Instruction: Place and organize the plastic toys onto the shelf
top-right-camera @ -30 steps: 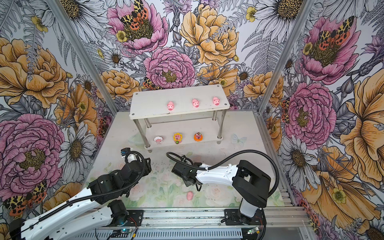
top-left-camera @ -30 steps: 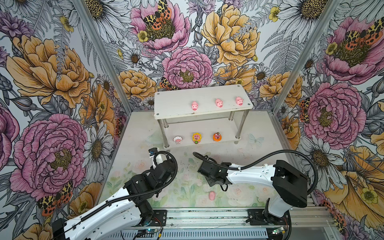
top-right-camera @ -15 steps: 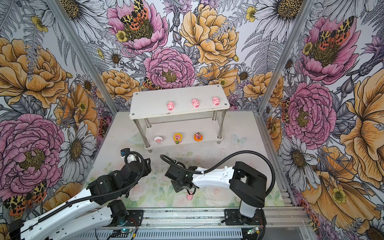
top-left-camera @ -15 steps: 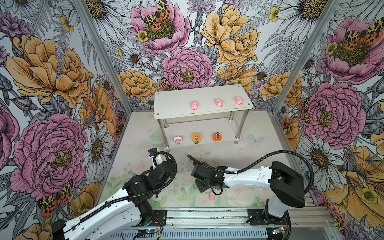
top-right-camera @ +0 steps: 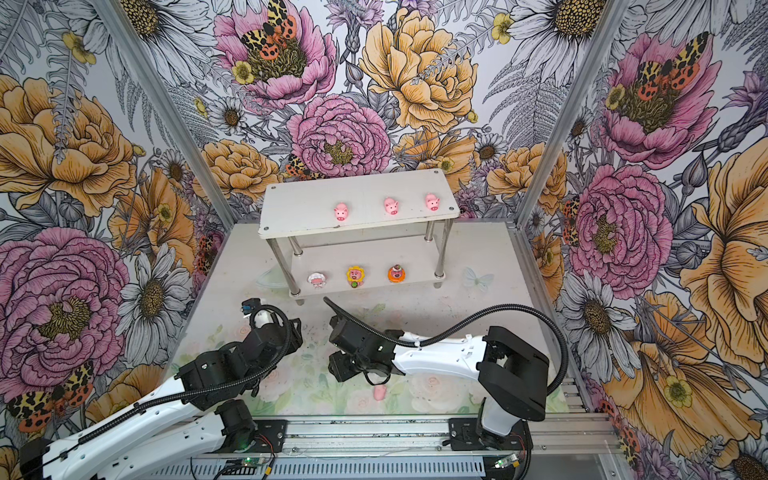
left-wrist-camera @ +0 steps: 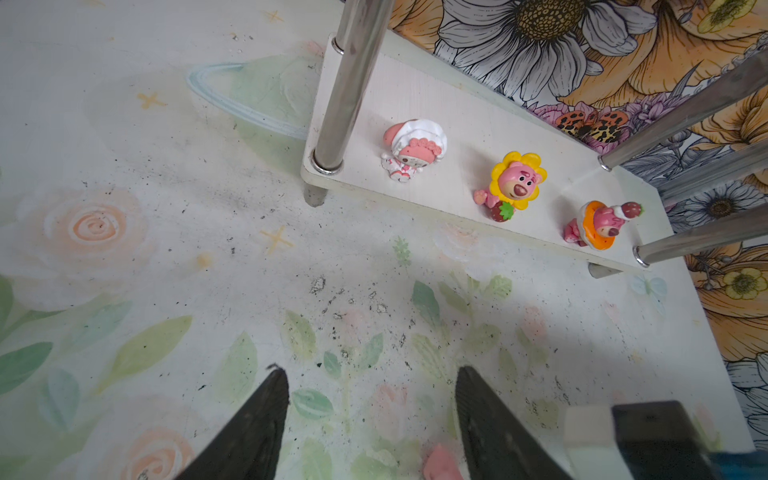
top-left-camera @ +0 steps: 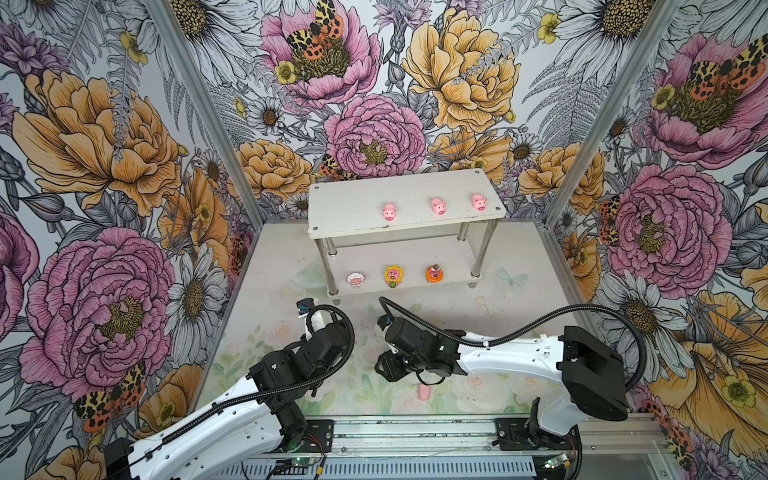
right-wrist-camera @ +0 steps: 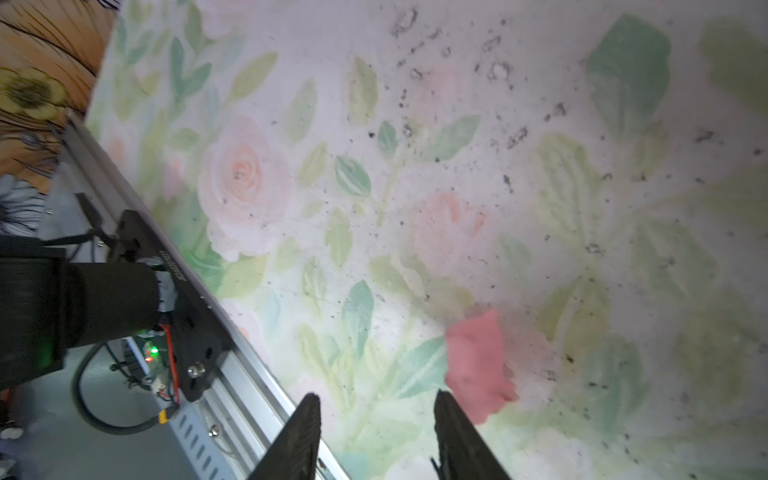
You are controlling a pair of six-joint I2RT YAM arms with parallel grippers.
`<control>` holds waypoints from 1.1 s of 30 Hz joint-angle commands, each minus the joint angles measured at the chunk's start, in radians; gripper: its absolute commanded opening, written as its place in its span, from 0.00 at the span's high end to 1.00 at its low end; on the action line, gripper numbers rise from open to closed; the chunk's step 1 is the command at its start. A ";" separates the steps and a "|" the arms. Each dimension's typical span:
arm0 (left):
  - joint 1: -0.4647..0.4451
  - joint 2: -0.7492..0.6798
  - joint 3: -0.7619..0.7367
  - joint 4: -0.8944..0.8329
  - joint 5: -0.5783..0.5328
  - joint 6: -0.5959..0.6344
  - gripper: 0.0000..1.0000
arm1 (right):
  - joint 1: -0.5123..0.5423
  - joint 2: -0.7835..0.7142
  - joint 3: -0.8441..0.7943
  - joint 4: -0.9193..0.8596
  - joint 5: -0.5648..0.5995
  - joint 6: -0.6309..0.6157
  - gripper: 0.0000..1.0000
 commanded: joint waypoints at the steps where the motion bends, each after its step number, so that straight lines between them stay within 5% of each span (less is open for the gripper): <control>1: -0.006 -0.016 -0.021 0.013 0.026 -0.029 0.34 | -0.011 -0.054 -0.022 0.065 -0.059 0.018 0.58; 4: -0.006 -0.024 -0.036 0.013 0.042 -0.036 0.34 | -0.034 -0.091 -0.049 0.064 -0.042 0.009 0.72; 7: -0.007 -0.035 -0.057 0.010 0.060 -0.050 0.35 | -0.095 -0.117 -0.111 0.057 -0.016 0.011 1.00; 19: -0.029 -0.021 -0.125 0.015 0.076 -0.130 0.36 | -0.154 0.008 -0.172 0.030 0.067 -0.028 1.00; 33: -0.067 0.011 -0.151 0.021 0.068 -0.181 0.32 | -0.049 0.118 -0.060 0.068 0.019 -0.042 1.00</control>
